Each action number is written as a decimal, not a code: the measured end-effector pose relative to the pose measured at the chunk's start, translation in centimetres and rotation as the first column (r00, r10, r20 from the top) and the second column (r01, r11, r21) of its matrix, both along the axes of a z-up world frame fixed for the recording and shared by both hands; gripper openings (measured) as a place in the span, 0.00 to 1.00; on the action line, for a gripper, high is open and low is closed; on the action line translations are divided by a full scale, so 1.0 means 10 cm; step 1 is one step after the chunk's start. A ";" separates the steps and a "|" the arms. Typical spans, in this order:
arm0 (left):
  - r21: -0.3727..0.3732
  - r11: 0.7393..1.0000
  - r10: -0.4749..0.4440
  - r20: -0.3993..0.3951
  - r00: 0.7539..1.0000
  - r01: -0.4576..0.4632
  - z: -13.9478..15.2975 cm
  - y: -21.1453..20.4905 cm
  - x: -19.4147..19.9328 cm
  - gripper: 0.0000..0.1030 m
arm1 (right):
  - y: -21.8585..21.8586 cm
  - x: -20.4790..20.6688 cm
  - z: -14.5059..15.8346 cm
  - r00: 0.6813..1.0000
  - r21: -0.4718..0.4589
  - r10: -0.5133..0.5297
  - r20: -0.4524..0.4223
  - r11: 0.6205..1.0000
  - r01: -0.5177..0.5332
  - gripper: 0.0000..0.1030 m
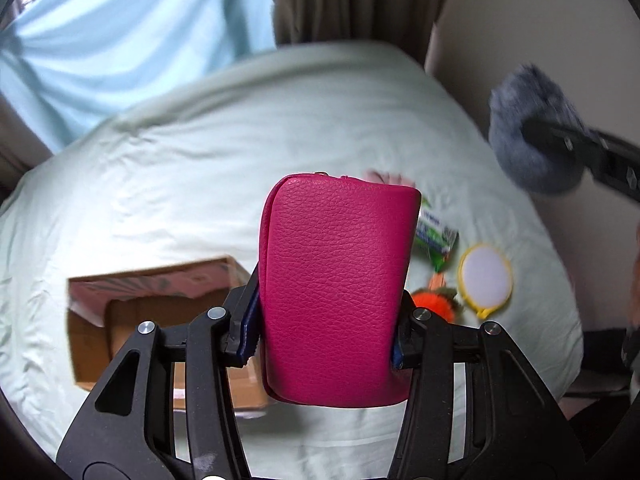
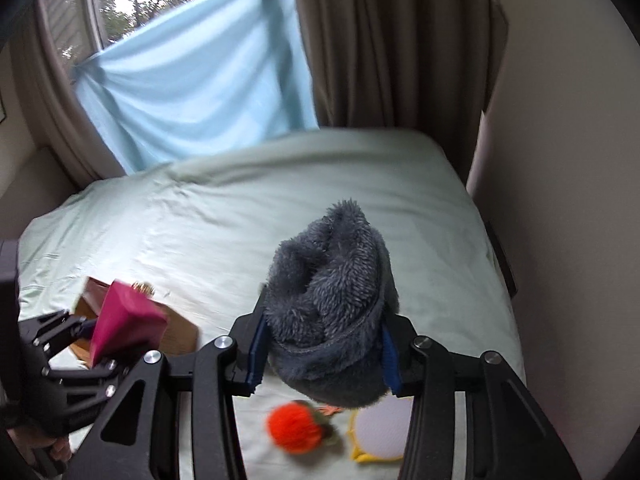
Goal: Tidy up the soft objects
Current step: 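Carry the pink pouch and grey sock over the cardboard box with both tools, then open both tools to drop the pouch and sock into the box, then move both tools back toward the remaining items on the bed, then grasp the orange pom-pom with the left tool while the right tool grasps the yellow mesh pad, then carry the orange pom-pom and yellow mesh pad over the box with both tools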
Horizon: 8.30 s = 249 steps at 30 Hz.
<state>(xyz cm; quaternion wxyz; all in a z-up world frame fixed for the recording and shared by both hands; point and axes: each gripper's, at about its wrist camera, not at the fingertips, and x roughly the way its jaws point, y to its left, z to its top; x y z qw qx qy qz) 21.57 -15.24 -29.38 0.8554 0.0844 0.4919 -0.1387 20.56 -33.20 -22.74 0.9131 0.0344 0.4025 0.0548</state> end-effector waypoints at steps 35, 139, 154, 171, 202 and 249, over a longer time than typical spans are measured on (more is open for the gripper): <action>-0.002 0.992 0.120 -0.191 0.974 -0.122 -0.54 3.23 0.45 0.43 | 3.22 0.32 -0.91 0.941 0.152 -0.041 -0.337 0.984 0.097 0.41; -0.065 0.987 0.159 0.344 0.925 -0.146 1.31 0.33 -1.30 1.00 | -0.19 -1.39 0.40 0.996 -0.085 -0.064 0.058 0.994 0.069 1.00; 0.004 0.988 -0.152 0.204 0.967 0.155 -0.64 -0.99 -0.91 0.95 | -0.70 -0.79 -1.30 0.999 -0.092 -0.017 -0.035 0.996 0.014 1.00; 0.010 0.974 -0.228 0.088 0.970 0.228 -1.91 -1.31 -0.53 0.73 | -0.72 -0.37 -2.45 0.988 -0.115 0.034 -0.150 0.992 -0.052 0.88; 0.013 0.979 -0.205 0.030 0.978 0.205 -2.03 -1.31 -0.37 0.35 | -0.49 -0.42 -2.58 0.982 -0.147 0.062 -0.177 0.985 -0.088 0.46; -0.118 0.969 0.239 0.191 0.952 -0.219 1.43 2.05 -0.76 0.35 | 2.22 -0.68 0.69 0.991 0.068 0.132 0.014 0.989 -0.132 0.38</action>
